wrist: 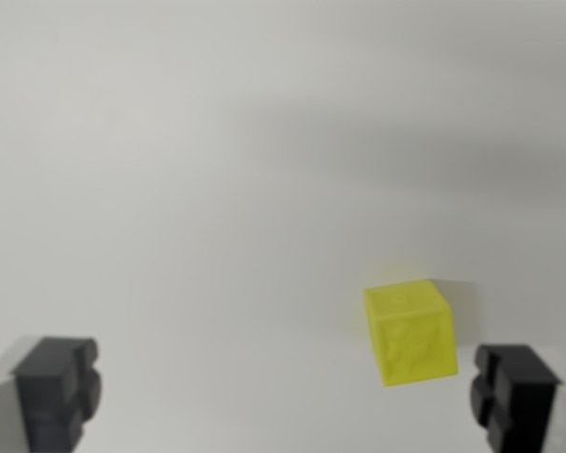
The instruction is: Pick yellow cube
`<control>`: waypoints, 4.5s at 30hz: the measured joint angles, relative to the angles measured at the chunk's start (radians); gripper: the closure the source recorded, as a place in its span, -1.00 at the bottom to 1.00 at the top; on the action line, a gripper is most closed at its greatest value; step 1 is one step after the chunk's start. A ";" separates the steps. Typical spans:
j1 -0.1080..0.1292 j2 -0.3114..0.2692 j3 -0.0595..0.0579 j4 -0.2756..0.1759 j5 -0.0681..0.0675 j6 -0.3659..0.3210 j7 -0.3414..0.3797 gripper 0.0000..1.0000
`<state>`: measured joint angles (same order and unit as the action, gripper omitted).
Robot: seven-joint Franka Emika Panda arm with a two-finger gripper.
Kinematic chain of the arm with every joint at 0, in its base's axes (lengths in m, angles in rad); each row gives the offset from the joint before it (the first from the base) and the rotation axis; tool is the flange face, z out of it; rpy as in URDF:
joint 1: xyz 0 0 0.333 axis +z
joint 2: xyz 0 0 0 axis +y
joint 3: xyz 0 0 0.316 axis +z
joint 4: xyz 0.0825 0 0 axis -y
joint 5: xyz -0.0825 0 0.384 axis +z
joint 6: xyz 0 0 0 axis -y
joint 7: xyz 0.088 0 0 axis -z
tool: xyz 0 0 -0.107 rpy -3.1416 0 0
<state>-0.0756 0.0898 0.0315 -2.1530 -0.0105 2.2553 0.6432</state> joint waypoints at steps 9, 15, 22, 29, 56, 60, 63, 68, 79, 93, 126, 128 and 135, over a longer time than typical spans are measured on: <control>-0.024 0.002 0.000 -0.062 0.001 0.063 -0.050 -1.00; -0.041 0.007 0.000 -0.100 0.001 0.105 -0.083 -1.00; -0.060 0.016 0.000 -0.141 0.001 0.154 -0.123 -1.00; -0.081 0.029 0.000 -0.179 0.001 0.203 -0.163 -1.00; -0.165 0.112 0.000 -0.291 -0.002 0.394 -0.318 -1.00; -0.179 0.129 0.000 -0.303 -0.004 0.423 -0.341 -1.00; -0.189 0.143 0.000 -0.312 -0.005 0.445 -0.359 -1.00; -0.207 0.167 0.000 -0.324 -0.009 0.481 -0.388 -1.00; -0.243 0.223 0.000 -0.343 -0.018 0.554 -0.440 -1.00; -0.248 0.327 0.000 -0.321 -0.038 0.633 -0.432 -1.00; -0.246 0.214 0.001 -0.346 -0.020 0.546 -0.450 1.00; -0.246 0.199 0.001 -0.348 -0.017 0.533 -0.452 1.00; -0.244 0.149 0.001 -0.355 -0.010 0.490 -0.457 1.00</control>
<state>-0.3200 0.2384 0.0326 -2.5079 -0.0208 2.7454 0.1860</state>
